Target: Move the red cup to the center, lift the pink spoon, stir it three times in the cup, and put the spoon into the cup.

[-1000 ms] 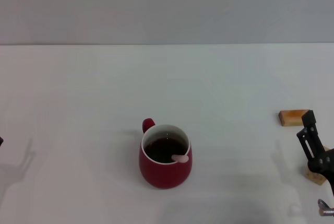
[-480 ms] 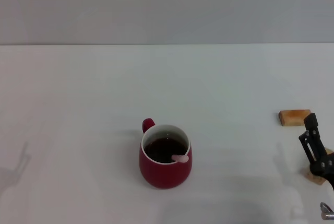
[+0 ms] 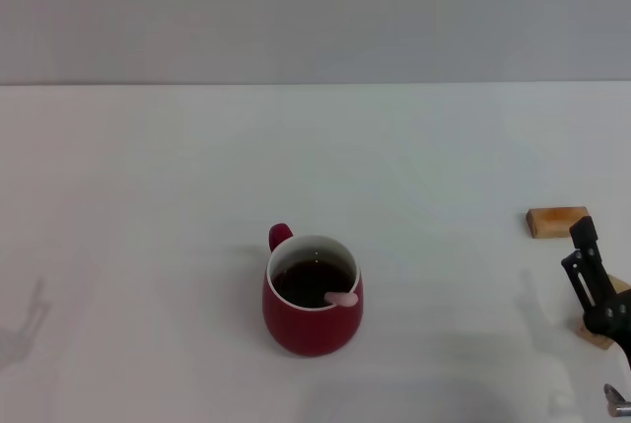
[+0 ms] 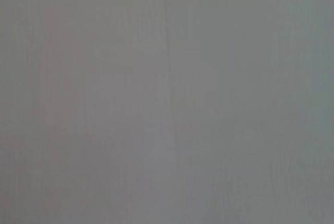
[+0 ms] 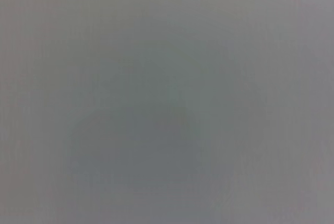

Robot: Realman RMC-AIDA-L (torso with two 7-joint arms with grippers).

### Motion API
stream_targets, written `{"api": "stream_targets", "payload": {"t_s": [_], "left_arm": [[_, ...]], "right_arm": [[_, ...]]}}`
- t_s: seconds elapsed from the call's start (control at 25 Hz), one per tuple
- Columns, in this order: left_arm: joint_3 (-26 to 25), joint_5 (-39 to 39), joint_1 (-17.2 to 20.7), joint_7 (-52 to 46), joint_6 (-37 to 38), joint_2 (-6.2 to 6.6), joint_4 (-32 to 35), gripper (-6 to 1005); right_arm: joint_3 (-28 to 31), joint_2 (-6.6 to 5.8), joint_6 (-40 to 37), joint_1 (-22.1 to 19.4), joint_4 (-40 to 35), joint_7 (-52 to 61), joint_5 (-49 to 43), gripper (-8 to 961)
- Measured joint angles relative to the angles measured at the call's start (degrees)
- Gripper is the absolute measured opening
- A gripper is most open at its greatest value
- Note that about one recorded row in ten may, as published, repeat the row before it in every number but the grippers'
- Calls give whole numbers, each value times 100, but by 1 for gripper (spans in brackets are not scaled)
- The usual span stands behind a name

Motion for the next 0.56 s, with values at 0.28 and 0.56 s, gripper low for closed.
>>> {"api": "stream_targets", "payload": {"t_s": [0.28, 0.56], "left_arm": [[-2, -7, 6, 3, 19, 6, 2, 855], [-7, -14, -20, -57, 20, 16, 16, 855]], "right_arm": [[-1, -2, -16, 0, -2, 12, 1, 752], [0, 1, -6, -49, -6, 19, 222, 752]]}}
